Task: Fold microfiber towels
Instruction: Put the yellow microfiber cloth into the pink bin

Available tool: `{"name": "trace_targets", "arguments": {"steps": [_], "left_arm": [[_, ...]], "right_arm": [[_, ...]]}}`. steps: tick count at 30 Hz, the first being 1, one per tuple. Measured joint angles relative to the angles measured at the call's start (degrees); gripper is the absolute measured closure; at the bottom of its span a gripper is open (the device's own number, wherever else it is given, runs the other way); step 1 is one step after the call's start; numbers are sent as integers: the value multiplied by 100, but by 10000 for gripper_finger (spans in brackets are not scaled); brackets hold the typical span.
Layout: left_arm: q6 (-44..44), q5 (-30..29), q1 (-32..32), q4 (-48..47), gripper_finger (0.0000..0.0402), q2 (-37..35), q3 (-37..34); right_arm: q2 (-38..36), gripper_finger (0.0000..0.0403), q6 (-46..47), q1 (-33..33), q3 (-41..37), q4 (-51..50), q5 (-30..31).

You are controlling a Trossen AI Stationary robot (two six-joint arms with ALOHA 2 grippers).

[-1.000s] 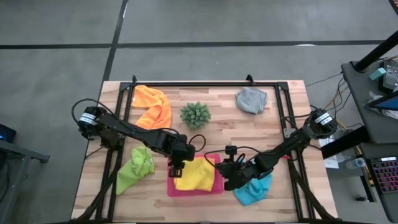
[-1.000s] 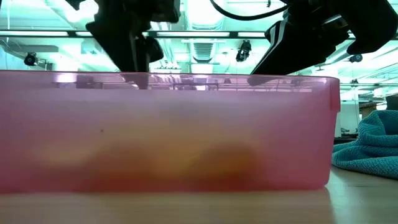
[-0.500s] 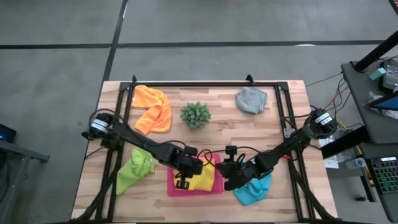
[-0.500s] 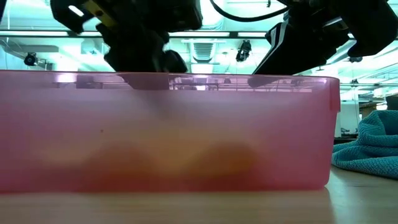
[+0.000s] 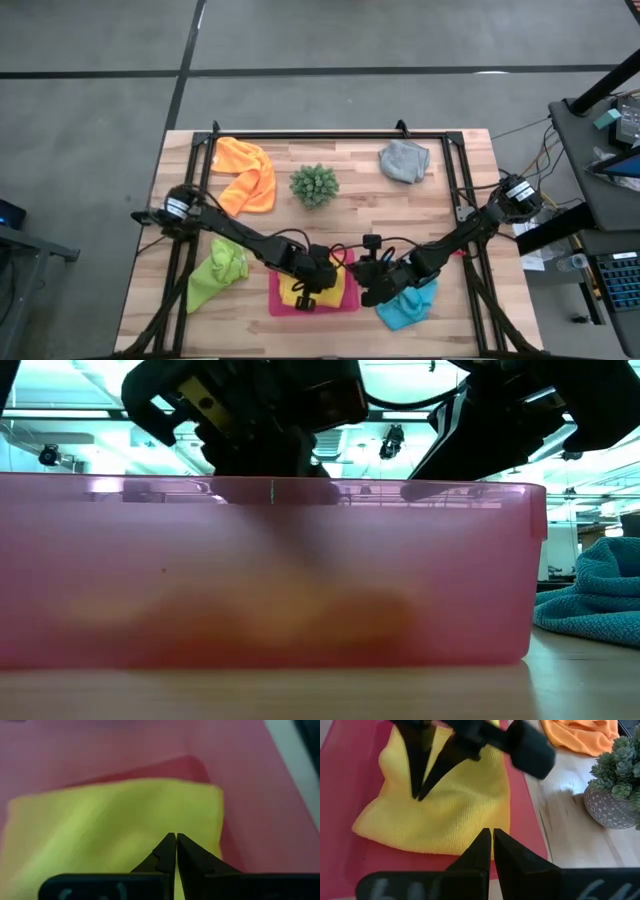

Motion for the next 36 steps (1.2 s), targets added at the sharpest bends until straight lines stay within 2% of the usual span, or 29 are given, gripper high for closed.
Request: {"name": "trace_targets", "arguments": {"steps": [8, 15, 21, 28, 32, 36], "left_arm": [[124, 382, 118, 917, 401, 230, -24], [353, 383, 172, 1334, 402, 230, -96], [389, 243, 172, 640, 402, -149, -94], [388, -212, 162, -899, 402, -946, -112], [355, -567, 126, -1196, 401, -1143, -372], [215, -631, 123, -1069, 401, -1125, -577]], "right_arm": [[0, 390, 60, 0, -80, 25, 3], [0, 390, 86, 0, -105, 16, 5], [0, 390, 132, 0, -111, 21, 7], [52, 390, 225, -34, 67, 156, -85], [357, 390, 134, -192, 316, 128, -602], [721, 390, -14, -360, 659, -47, -720]]}}
